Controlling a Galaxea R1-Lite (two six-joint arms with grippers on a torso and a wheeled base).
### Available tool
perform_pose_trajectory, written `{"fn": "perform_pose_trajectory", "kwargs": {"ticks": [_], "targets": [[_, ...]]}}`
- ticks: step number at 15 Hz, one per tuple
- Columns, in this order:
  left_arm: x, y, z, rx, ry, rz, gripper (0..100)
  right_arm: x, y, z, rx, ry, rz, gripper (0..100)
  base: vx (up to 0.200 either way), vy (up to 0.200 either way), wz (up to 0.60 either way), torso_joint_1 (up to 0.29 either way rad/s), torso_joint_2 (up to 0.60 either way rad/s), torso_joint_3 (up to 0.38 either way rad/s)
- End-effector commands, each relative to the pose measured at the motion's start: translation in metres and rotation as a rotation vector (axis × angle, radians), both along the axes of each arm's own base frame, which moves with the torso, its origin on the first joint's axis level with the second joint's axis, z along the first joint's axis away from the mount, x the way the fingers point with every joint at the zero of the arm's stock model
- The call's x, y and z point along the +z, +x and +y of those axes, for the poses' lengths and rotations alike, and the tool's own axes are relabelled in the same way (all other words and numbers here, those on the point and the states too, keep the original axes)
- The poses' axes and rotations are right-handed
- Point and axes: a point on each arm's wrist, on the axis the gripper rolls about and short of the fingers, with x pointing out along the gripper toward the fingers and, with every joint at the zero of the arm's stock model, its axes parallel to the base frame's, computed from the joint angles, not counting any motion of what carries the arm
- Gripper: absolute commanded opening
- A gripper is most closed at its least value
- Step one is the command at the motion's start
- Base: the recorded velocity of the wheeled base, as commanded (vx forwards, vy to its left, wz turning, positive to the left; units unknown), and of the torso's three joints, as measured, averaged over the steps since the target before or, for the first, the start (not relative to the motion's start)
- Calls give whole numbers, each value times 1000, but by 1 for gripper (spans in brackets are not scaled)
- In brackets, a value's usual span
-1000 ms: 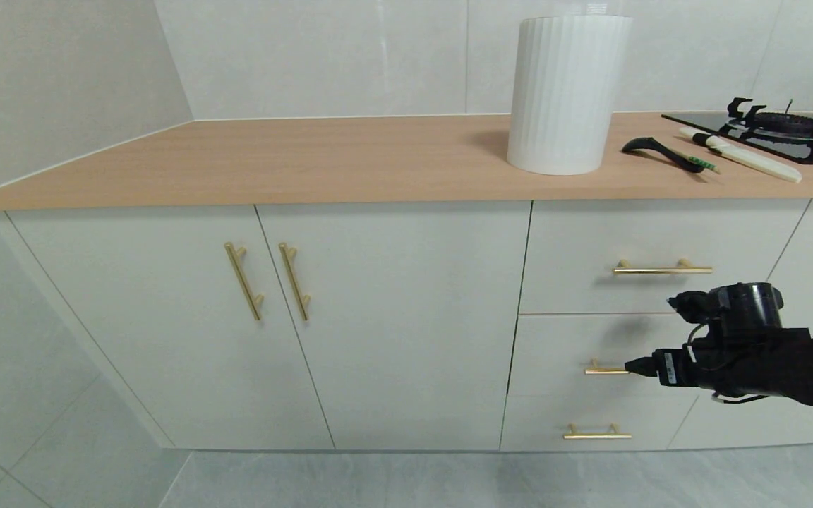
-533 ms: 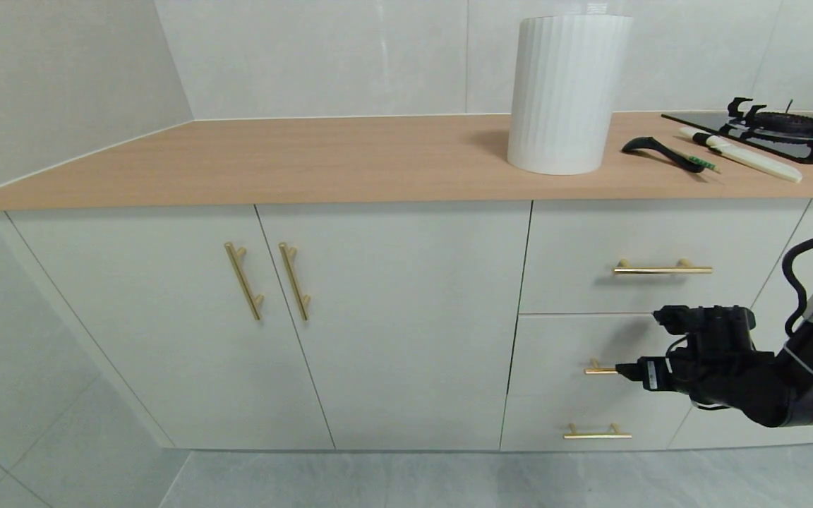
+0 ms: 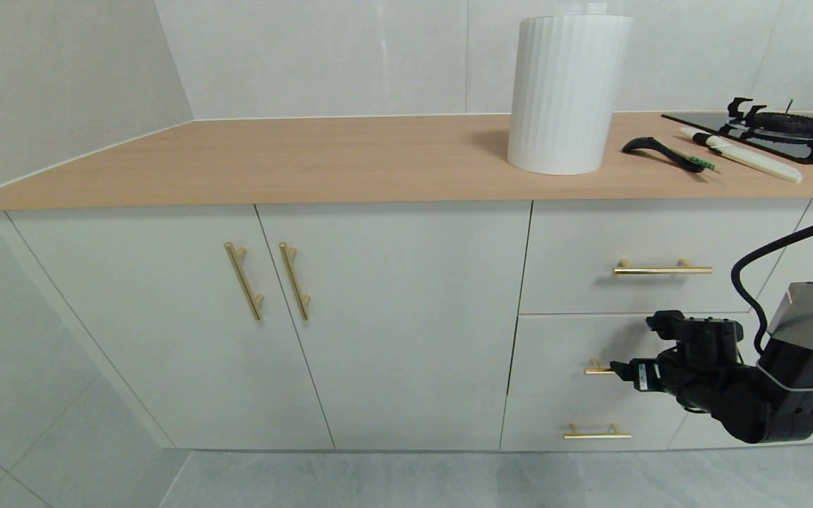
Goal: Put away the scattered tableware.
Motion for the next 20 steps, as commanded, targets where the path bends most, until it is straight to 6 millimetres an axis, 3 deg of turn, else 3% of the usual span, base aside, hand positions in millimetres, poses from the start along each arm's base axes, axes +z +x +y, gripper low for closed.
{"fn": "perform_pose_trajectory", "kwargs": {"ticks": [1, 10, 12, 15, 19, 20], "targets": [[0, 0, 0, 0, 0, 1, 100, -8, 1, 0, 2, 0, 15, 100, 0, 0, 0, 0, 0, 0], [0, 0, 0, 0, 0, 1, 100, -13, -14, 0, 5, -8, 68, 100, 0, 0, 0, 0, 0, 0], [0, 0, 0, 0, 0, 1, 100, -3, -26, 1, 8, -7, 75, 100, 0, 0, 0, 0, 0, 0], [0, 0, 0, 0, 0, 1, 100, 33, -51, 7, 29, -6, 29, 100, 0, 0, 0, 0, 0, 0], [0, 0, 0, 0, 0, 1, 100, 115, -85, 10, 48, -1, -130, 100, 0, 0, 0, 0, 0, 0], [0, 0, 0, 0, 0, 1, 100, 147, -101, 12, 60, 3, -156, 100, 0, 0, 0, 0, 0, 0]]}}
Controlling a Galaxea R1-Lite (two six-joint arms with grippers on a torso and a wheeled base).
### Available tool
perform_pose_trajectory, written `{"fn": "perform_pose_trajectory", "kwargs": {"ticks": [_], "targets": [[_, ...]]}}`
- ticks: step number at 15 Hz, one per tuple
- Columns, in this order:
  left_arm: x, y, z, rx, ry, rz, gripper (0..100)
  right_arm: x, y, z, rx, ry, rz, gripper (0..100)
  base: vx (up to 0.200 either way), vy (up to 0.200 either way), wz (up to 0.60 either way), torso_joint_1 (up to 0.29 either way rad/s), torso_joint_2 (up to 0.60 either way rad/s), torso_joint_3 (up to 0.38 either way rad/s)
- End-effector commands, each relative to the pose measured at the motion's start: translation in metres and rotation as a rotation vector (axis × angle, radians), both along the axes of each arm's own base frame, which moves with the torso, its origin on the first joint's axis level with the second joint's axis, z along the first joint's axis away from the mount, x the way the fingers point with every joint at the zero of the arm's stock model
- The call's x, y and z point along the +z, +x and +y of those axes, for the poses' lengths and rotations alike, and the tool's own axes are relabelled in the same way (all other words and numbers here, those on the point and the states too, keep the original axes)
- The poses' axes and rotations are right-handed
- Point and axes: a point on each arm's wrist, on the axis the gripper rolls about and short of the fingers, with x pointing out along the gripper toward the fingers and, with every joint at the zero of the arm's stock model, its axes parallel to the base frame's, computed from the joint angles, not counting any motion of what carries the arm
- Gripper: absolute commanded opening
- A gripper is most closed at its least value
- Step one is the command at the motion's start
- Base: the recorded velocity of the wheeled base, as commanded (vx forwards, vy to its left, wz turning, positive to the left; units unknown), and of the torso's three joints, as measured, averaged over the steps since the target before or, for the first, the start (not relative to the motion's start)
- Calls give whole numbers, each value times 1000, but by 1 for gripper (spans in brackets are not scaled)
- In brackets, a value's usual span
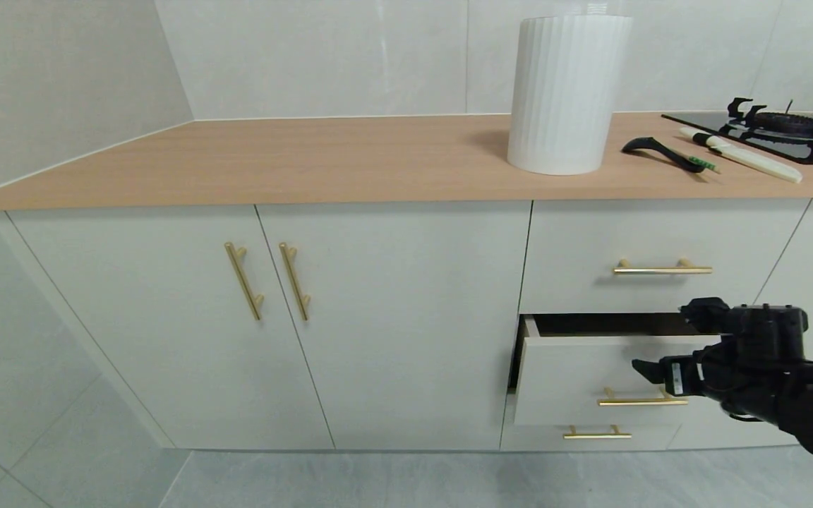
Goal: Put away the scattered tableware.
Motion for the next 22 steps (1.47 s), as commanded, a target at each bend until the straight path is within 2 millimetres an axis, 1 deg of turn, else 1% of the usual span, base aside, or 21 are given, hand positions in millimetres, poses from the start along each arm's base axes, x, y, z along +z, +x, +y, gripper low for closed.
{"fn": "perform_pose_trajectory", "kwargs": {"ticks": [1, 2, 3, 5, 6, 7, 9, 10, 11, 13, 15, 18, 22], "targets": [[0, 0, 0, 0, 0, 1, 100, 86, -38, 7, 42, 17, -147, 100, 0, 0, 0, 0, 0, 0], [0, 0, 0, 0, 0, 1, 100, 92, -38, 9, 60, 26, -134, 100, 0, 0, 0, 0, 0, 0], [0, 0, 0, 0, 0, 1, 100, 95, -32, 9, 67, 29, -111, 100, 0, 0, 0, 0, 0, 0], [0, 0, 0, 0, 0, 1, 100, 81, -7, 11, 63, 29, -56, 100, 0, 0, 0, 0, 0, 0], [0, 0, 0, 0, 0, 1, 100, 79, 1, 12, 62, 30, -51, 100, 0, 0, 0, 0, 0, 0], [0, 0, 0, 0, 0, 1, 100, 68, 18, 13, 62, 29, -28, 100, 0, 0, 0, 0, 0, 0], [0, 0, 0, 0, 0, 1, 100, 55, 27, 13, 60, 27, 7, 100, 0, 0, 0, 0, 0, 0], [0, 0, 0, 0, 0, 1, 100, 41, 36, 14, 60, 26, 43, 100, 0, 0, 0, 0, 0, 0], [0, 0, 0, 0, 0, 1, 100, 34, 41, 14, 58, 24, 53, 100, 0, 0, 0, 0, 0, 0], [0, 0, 0, 0, 0, 1, 100, 21, 48, 15, 57, 23, 55, 100, 0, 0, 0, 0, 0, 0], [0, 0, 0, 0, 0, 1, 100, 15, 52, 15, 53, 22, 39, 100, 0, 0, 0, 0, 0, 0], [0, 0, 0, 0, 0, 1, 100, 9, 54, 15, 53, 19, 53, 100, 0, 0, 0, 0, 0, 0], [0, 0, 0, 0, 0, 1, 100, 10, 52, 15, 52, 17, 57, 100, 0, 0, 0, 0, 0, 0]]}}
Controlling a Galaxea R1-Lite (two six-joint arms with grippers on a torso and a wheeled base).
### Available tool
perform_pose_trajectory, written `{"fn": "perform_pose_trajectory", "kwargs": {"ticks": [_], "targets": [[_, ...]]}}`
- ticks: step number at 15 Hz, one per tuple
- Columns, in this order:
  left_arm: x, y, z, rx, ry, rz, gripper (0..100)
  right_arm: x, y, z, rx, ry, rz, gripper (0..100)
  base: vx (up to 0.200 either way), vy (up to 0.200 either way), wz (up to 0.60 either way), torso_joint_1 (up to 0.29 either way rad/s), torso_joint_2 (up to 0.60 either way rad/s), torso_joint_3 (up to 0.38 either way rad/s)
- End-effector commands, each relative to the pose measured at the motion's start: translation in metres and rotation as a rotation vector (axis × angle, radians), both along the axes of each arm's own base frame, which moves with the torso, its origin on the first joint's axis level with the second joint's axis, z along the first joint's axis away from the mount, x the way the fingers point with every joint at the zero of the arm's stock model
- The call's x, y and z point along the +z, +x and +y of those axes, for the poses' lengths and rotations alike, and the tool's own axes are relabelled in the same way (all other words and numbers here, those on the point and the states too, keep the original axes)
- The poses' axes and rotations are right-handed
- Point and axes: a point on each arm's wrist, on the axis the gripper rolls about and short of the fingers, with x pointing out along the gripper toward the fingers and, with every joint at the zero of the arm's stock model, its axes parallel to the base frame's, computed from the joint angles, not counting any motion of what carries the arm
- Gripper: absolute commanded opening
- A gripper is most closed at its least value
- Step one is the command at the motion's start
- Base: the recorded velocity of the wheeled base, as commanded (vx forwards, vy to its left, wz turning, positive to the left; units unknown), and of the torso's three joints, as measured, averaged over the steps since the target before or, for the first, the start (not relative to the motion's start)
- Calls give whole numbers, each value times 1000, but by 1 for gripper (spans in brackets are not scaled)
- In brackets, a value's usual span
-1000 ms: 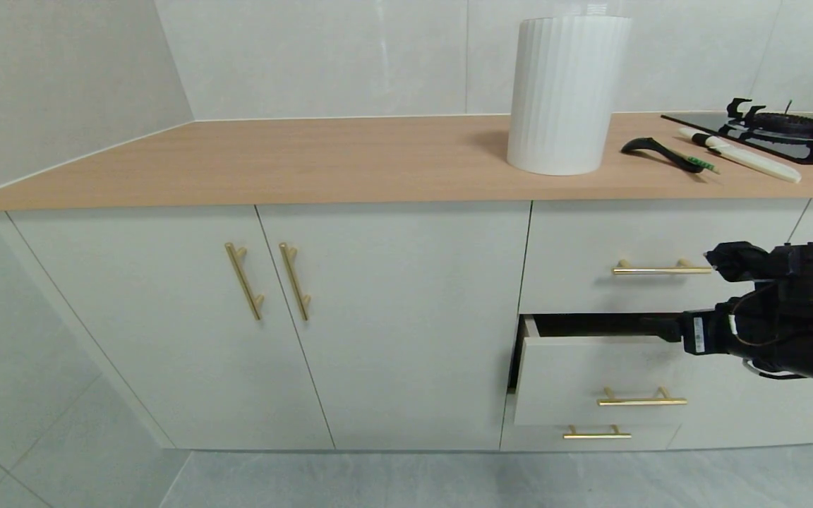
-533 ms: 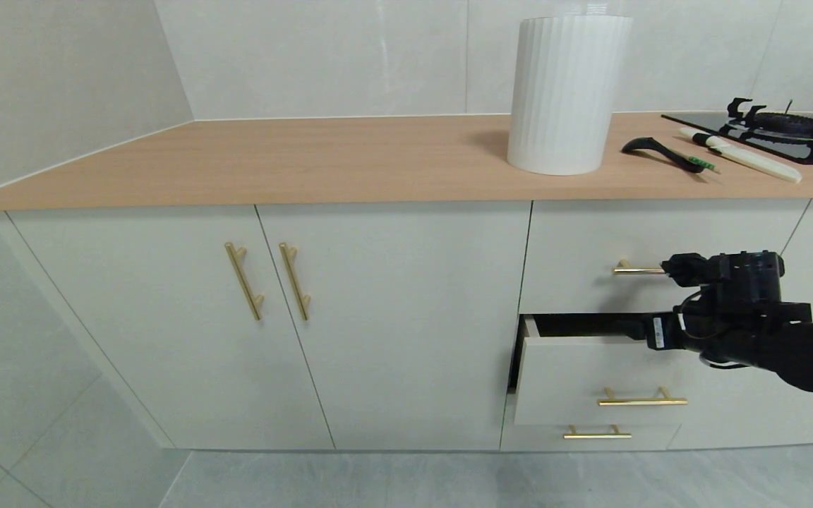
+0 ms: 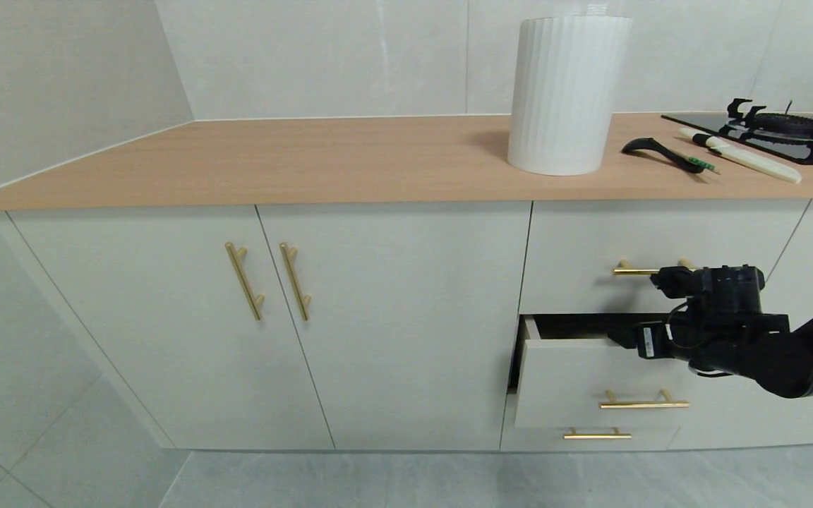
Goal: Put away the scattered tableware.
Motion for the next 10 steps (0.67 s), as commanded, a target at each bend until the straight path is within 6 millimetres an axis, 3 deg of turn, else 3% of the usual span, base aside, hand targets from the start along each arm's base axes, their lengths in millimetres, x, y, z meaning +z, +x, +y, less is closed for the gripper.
{"fn": "perform_pose_trajectory", "kwargs": {"ticks": [1, 10], "targets": [[0, 0, 0, 0, 0, 1, 100, -1, -2, 0, 2, -4, 15, 100, 0, 0, 0, 0, 0, 0], [0, 0, 0, 0, 0, 1, 100, 24, -33, 0, 9, -14, 147, 100, 0, 0, 0, 0, 0, 0]]}}
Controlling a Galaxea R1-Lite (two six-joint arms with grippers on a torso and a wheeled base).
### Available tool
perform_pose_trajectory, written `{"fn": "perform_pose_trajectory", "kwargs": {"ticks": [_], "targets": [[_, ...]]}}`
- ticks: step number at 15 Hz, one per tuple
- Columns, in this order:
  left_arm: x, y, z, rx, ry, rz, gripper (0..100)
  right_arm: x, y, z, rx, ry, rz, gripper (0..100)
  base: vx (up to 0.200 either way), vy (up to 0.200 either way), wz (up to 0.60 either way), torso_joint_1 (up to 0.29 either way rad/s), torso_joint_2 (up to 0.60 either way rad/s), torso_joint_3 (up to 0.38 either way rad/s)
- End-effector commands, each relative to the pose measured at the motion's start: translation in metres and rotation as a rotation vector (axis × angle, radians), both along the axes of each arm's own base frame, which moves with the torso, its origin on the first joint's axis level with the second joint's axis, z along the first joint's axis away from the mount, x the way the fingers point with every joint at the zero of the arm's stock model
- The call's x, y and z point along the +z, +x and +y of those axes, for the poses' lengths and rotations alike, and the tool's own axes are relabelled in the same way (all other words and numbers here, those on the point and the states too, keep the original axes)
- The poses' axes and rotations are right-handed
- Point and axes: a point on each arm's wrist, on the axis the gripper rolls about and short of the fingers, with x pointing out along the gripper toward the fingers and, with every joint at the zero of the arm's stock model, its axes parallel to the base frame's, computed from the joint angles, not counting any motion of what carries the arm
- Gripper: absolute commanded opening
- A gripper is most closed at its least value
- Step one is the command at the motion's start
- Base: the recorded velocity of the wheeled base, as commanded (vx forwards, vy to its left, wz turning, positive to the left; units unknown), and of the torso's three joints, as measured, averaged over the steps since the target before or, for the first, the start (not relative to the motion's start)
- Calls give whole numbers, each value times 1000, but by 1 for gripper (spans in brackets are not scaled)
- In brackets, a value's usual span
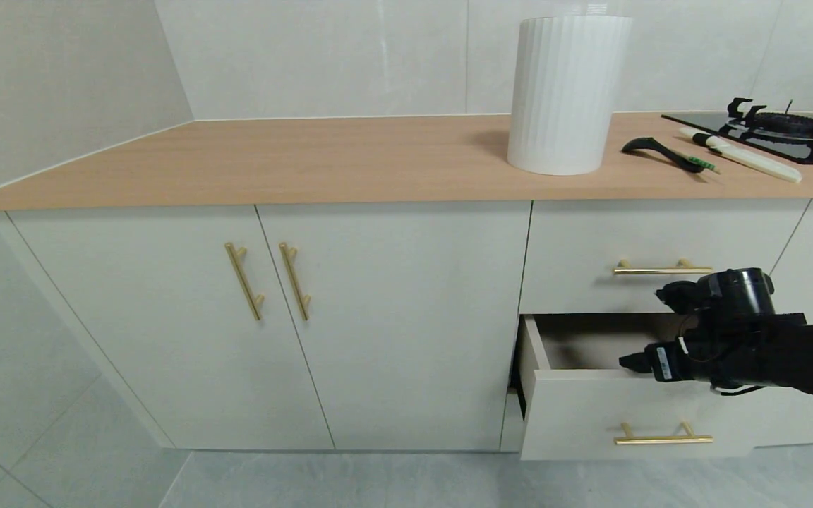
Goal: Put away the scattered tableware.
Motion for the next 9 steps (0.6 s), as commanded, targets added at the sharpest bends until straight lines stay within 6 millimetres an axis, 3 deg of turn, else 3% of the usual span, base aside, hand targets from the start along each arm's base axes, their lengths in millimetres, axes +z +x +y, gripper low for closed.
{"fn": "perform_pose_trajectory", "kwargs": {"ticks": [1, 9], "targets": [[0, 0, 0, 1, 0, 1, 100, 16, -9, 0, 4, 1, -10, 100, 0, 0, 0, 0, 0, 0], [0, 0, 0, 1, 0, 1, 100, 17, -33, -1, 7, -19, 183, 100, 0, 0, 0, 0, 0, 0]]}}
